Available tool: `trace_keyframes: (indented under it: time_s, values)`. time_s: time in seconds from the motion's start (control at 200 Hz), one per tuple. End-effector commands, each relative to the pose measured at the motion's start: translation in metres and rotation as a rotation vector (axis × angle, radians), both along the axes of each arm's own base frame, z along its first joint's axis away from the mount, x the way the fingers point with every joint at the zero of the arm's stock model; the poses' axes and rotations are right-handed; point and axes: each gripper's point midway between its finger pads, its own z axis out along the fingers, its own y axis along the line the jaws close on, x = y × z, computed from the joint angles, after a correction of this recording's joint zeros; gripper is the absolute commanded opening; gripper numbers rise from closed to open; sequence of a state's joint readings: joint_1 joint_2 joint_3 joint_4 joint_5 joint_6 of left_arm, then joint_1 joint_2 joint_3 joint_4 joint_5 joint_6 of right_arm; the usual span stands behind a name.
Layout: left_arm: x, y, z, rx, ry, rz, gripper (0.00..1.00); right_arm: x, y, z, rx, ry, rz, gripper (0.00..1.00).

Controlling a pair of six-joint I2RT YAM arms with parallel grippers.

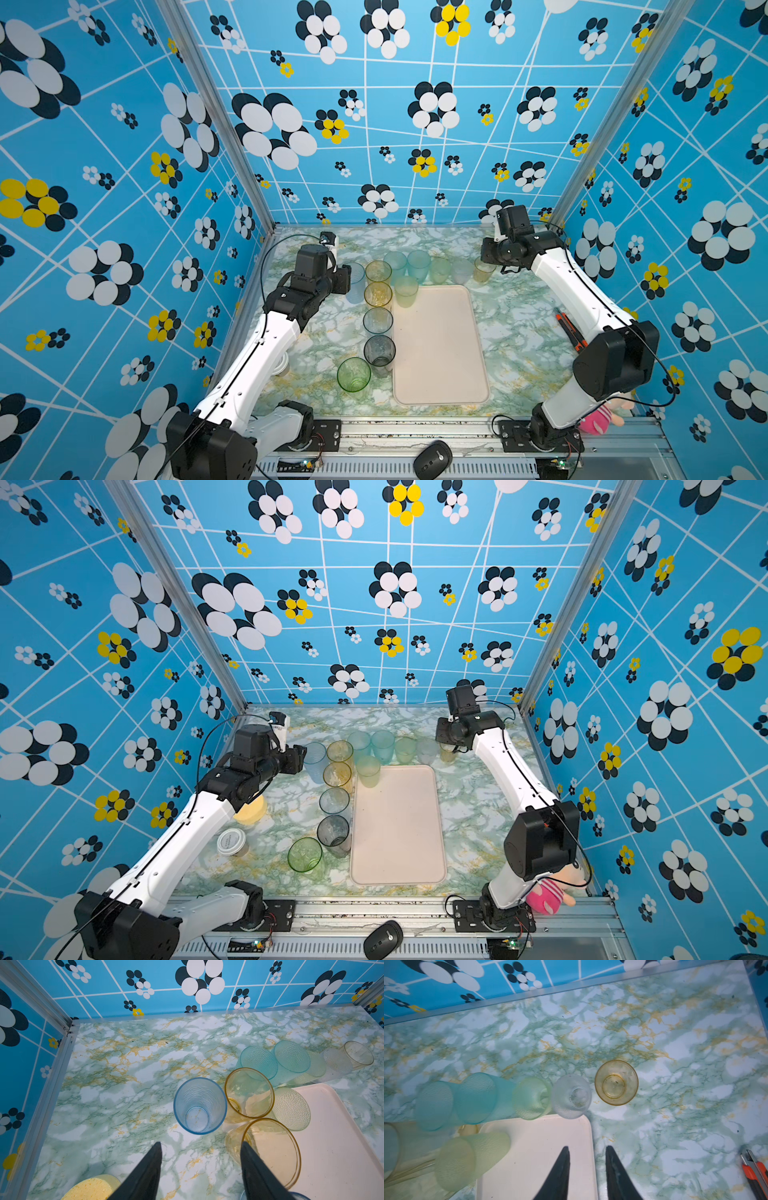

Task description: Place the glasses into the tray

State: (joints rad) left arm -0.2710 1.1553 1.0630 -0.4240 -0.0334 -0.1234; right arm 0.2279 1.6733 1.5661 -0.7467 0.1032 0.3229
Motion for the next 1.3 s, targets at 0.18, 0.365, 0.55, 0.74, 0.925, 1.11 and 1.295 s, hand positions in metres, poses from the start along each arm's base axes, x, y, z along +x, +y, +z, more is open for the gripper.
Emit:
trace_keyframes:
  time_s: [0.18, 0.365, 0.55, 0.74, 0.925, 1.11, 1.295]
  values:
    - [-0.003, -0.003, 0.004, 0.016, 0.018, -0.007, 0.61, 0.018, -0.032, -0.062, 0.008, 0.152, -0.080, 0.29]
    - [-0.004, 0.000, 0.005, 0.029, 0.017, -0.002, 0.61, 0.023, -0.036, -0.089, 0.003, 0.205, -0.095, 0.28]
    - [-0.003, 0.000, 0.005, 0.034, 0.018, -0.003, 0.61, 0.041, -0.054, -0.090, 0.009, 0.188, -0.141, 0.27]
    - [-0.001, 0.000, 0.005, 0.039, 0.019, -0.004, 0.61, 0.047, -0.065, -0.094, -0.009, 0.192, -0.168, 0.27]
    - [0.000, 0.001, 0.007, 0.043, 0.017, 0.000, 0.61, 0.053, -0.064, -0.099, 0.000, 0.206, -0.160, 0.26]
    - [0.000, 0.001, 0.006, 0.049, 0.017, 0.002, 0.61, 0.054, -0.062, -0.100, 0.012, 0.194, -0.158, 0.26]
    - [0.001, -0.001, 0.005, 0.044, 0.023, -0.003, 0.61, 0.055, -0.060, -0.109, 0.018, 0.218, -0.149, 0.23]
